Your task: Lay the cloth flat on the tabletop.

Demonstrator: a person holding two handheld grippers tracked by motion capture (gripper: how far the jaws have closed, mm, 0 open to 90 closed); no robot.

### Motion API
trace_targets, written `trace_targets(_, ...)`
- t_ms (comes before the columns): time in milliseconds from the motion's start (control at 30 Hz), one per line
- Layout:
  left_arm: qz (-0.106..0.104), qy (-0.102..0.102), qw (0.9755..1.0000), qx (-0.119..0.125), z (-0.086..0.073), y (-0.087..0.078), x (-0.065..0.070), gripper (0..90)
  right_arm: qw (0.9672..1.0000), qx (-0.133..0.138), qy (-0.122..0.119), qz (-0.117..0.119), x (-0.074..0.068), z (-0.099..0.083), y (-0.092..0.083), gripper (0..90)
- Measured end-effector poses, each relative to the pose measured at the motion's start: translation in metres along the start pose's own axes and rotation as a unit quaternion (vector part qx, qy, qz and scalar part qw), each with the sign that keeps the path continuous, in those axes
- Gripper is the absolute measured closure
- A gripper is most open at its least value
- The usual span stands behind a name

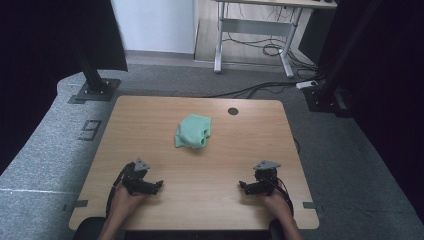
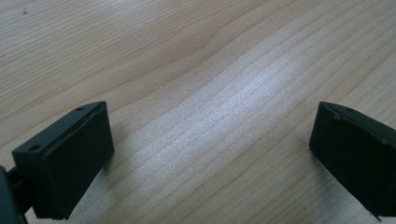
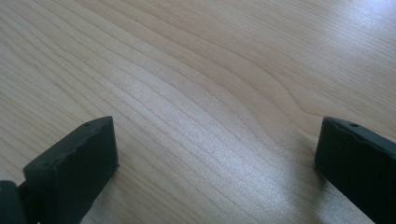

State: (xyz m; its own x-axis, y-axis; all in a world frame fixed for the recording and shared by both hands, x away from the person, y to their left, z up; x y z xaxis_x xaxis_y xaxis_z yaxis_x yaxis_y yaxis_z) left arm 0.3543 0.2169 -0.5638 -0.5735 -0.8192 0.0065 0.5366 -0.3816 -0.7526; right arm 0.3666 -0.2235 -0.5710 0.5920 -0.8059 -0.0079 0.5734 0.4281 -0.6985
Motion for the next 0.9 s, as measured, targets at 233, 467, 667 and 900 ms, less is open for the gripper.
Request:
trace_targets(233, 0.003, -0.004, 1.0000, 0.001, 0.0006, 0.0006, -0.0002, 0.0, 1.0000, 0.000, 0.000, 0.000, 0.0000, 0.0000, 0.0000, 0.0)
trace_targets(467, 0.003, -0.003, 1.0000, 0.000, 0.0013, 0.0011, 0.0000, 0.0, 1.0000, 0.000, 0.000, 0.000, 0.0000, 0.0000, 0.0000, 0.0)
trace_targets(667, 0.002, -0.003, 1.0000, -0.001, 0.0026, 0.0018, 0.0006, 0.0, 1.0000, 0.000, 0.000, 0.000, 0.0000, 0.0000, 0.0000, 0.0)
trace_targets(900, -0.012, -0.005, 0.9999, -0.003, 0.0070, 0.0024, 0.0033, 1.6, 1.0000, 0.000, 0.000, 0.000, 0.0000, 0.0000, 0.0000, 0.0)
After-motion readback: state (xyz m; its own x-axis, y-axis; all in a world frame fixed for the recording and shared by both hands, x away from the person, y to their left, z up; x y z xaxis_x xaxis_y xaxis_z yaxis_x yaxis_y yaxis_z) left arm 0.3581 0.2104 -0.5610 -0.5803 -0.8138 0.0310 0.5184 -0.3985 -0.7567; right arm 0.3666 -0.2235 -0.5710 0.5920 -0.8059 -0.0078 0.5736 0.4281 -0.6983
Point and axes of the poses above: each handheld gripper's, and its own axes: y roughly forward along the jaws, z roughly out of its top, x roughly to its right, the point moved 2 cm from there along y, roughly forward along the jaws
